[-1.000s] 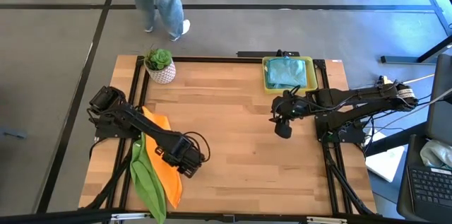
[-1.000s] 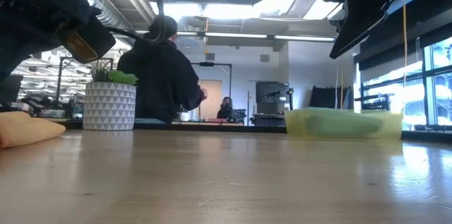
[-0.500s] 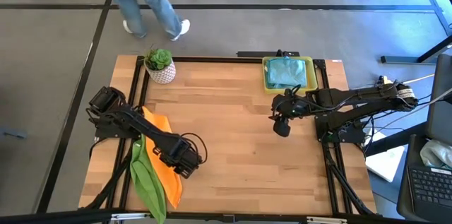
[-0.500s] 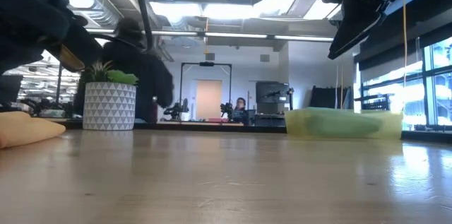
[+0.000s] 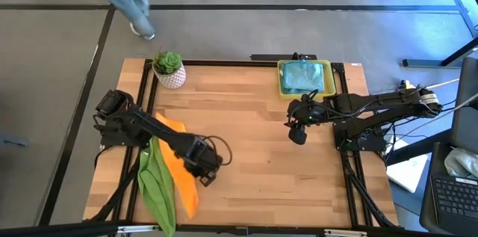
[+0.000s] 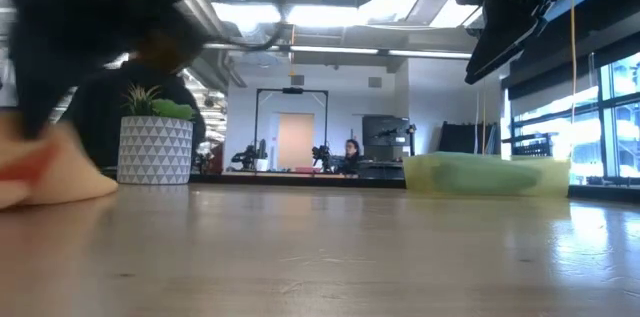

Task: Fold microfiber towels
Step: Fold the orange microfiber towel

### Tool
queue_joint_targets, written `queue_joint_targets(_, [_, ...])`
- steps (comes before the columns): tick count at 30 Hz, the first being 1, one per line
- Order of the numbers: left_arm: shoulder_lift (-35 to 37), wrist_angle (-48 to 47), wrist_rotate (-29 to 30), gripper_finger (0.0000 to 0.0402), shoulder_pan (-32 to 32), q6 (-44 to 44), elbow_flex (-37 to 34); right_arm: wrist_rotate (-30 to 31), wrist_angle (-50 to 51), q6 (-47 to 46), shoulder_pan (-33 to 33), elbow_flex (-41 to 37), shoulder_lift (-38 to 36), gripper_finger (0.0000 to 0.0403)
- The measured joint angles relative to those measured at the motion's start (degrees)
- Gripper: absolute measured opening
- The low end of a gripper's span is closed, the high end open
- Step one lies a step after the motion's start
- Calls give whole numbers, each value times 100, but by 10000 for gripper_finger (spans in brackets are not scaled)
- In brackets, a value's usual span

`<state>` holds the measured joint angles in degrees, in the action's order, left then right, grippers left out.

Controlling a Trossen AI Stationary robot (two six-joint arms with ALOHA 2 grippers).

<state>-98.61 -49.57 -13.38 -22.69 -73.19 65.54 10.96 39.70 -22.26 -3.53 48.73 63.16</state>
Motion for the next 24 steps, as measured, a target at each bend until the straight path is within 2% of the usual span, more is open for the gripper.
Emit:
queue_joint_targets(5, [0, -4, 490, 1, 516, 700, 612, -85, 72, -2, 0, 0, -4, 177])
queue_joint_targets(10, [0, 117, 856, 0, 1164, 1723, 1353, -124, 579, -197, 0, 0, -123, 177])
queue_joint_targets(14, [9, 272, 1340, 0, 1525, 2484, 2165, 424, 991, -575, 0, 0, -378, 177])
queue_joint_targets(19, [11, 88, 1746, 0, 1520, 2628, 2822, 443, 898, -598, -2, 0, -768, 177])
queue_joint_targets(24, [9, -213, 1932, 0, 1111, 2367, 2839, 348, 477, -638, 0, 0, -944, 177])
